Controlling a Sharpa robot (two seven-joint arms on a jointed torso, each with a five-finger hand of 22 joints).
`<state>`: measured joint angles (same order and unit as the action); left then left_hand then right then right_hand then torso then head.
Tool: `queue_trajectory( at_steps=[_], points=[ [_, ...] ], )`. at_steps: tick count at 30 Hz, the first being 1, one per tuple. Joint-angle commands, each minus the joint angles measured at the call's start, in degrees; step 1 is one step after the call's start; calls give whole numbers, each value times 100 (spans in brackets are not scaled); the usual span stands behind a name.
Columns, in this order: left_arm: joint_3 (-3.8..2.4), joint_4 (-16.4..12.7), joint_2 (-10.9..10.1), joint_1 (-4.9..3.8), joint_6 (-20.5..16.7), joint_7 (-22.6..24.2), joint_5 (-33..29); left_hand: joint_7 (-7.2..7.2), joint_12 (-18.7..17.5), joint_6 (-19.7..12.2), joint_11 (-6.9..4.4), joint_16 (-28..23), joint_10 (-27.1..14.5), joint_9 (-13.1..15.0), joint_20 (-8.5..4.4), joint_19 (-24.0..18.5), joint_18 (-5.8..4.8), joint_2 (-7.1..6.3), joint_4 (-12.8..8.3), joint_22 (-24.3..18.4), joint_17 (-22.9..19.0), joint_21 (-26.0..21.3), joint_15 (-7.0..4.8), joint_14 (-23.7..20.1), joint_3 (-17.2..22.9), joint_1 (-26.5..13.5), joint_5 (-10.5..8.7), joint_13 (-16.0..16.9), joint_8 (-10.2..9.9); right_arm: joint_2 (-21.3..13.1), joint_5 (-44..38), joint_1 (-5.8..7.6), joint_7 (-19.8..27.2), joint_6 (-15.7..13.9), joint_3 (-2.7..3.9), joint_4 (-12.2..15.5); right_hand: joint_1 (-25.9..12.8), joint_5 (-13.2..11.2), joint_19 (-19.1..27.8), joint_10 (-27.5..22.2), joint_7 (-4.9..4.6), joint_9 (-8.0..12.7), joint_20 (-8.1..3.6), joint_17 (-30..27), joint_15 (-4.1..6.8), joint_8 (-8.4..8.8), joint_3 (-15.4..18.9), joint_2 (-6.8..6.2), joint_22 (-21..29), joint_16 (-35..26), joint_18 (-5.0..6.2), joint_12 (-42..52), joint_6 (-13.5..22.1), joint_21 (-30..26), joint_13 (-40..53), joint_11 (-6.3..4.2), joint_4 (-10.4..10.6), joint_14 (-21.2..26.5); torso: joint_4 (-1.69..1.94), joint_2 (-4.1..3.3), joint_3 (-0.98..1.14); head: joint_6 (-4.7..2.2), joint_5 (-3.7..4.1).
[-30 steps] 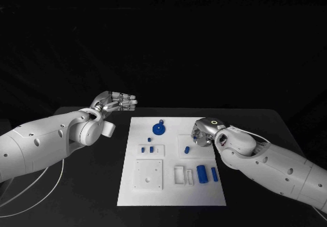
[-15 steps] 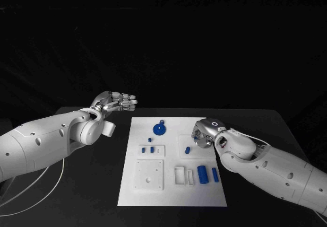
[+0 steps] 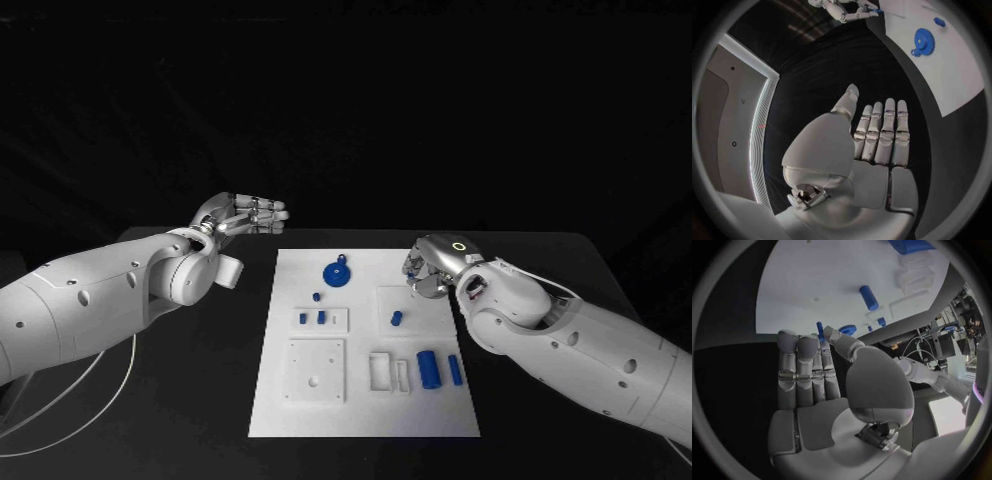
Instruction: Assemble the parts on the task board
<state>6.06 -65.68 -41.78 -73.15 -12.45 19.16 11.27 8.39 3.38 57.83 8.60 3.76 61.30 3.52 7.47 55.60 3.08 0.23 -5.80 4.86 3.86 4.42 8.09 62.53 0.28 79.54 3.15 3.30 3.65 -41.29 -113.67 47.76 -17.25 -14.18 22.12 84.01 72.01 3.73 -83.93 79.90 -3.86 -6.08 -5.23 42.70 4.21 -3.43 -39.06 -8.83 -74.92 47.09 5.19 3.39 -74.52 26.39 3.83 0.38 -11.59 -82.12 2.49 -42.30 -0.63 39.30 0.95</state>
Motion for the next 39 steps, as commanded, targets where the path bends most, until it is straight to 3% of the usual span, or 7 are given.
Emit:
queue_trajectory(
  at_steps=[1,8,12,16,30,39],
  points=[
    [-6,20,16,-8,67,30,-21,28,11,10,1,-24,-51,3,5,52,-4,58,-13,-5,-6,17,21,-28,-13,-2,-25,6,-4,-37,213,-4,97,-116,34,153,75,-23,-239,35,6,-4,-37,7,10,-24,2,11,-258,-32,106,18,-41,-6,-6,10,31,-23,4,3,-5,-5,-30],
    [-6,39,38,-7,54,34,-22,28,11,10,1,-24,-51,3,5,52,-4,58,-13,-5,-6,17,21,-28,-13,-2,-25,6,-4,-55,556,-27,353,-504,66,568,94,7,-234,26,5,0,-28,12,7,-24,19,11,-254,-56,140,17,-37,-21,-8,14,43,-26,3,1,-14,-26,-174],
    [-5,46,80,-6,41,43,-23,28,11,10,1,-24,-51,3,5,52,-4,58,-13,-5,-6,17,21,-28,-13,-2,-25,6,-4,-37,560,-108,484,-769,67,825,100,-5,-230,28,5,3,-21,13,4,-25,12,4,-255,-68,122,18,-42,-28,-7,14,43,-31,13,9,-25,-21,-280],
    [-5,66,131,-5,16,50,-23,31,12,4,2,-24,-53,3,6,54,-2,71,-17,-34,-6,23,23,-32,-13,1,-25,6,-5,20,517,-187,542,-907,45,948,106,-15,-234,29,6,5,-26,13,6,-25,16,5,-254,-73,124,18,-45,-25,-8,14,44,-35,10,2,-22,-6,-405],
    [-6,194,353,-5,-76,56,-25,27,12,12,-1,-23,-46,3,5,56,-2,86,-17,-40,-5,26,20,-26,-10,0,-25,6,-3,419,418,-582,659,-1069,-206,925,126,-22,-243,27,4,16,-27,13,8,-24,26,12,-256,-89,139,17,-41,-11,-8,16,31,-41,17,-2,-25,108,-850],
    [-6,259,467,-5,-102,63,-27,28,11,12,0,-24,-47,3,6,55,-3,81,-14,-43,-6,26,21,-28,-19,-11,-25,6,-3,596,316,-759,690,-1073,-373,749,132,-29,-242,23,3,24,-24,10,5,-24,34,21,-253,-100,147,17,-39,-25,-8,19,12,-45,20,-2,-35,209,-1005]
  ],
)
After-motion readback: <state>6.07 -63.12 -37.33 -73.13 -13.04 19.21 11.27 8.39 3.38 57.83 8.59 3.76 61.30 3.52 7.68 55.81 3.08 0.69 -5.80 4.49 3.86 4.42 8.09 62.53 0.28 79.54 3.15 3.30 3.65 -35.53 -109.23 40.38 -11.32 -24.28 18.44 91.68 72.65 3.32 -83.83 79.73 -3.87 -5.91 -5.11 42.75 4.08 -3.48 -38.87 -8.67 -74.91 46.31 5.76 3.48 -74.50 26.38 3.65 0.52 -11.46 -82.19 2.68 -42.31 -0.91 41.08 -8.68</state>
